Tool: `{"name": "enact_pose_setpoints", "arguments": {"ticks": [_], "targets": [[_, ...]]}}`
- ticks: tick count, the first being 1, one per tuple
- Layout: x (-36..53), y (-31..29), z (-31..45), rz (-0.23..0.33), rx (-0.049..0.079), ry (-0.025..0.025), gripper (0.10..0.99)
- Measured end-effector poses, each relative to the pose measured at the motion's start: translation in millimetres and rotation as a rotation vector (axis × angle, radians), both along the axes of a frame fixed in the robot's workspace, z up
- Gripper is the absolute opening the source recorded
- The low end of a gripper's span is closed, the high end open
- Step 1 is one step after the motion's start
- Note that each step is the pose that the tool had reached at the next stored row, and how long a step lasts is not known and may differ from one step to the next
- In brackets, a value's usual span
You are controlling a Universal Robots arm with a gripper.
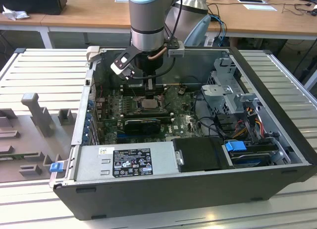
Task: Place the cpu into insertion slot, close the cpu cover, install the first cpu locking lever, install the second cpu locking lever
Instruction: 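Close the cpu cover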
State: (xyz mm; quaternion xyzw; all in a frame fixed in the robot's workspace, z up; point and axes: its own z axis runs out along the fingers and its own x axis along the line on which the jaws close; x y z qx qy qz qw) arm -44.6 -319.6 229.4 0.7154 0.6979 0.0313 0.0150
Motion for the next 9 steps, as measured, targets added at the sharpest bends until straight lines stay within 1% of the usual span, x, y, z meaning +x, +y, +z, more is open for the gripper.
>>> {"name": "enact_pose_setpoints", "arguments": {"ticks": [9], "targets": [[0.0, 0.0, 2.9, -0.001, -0.001, 0.0000, 0.106]]}}
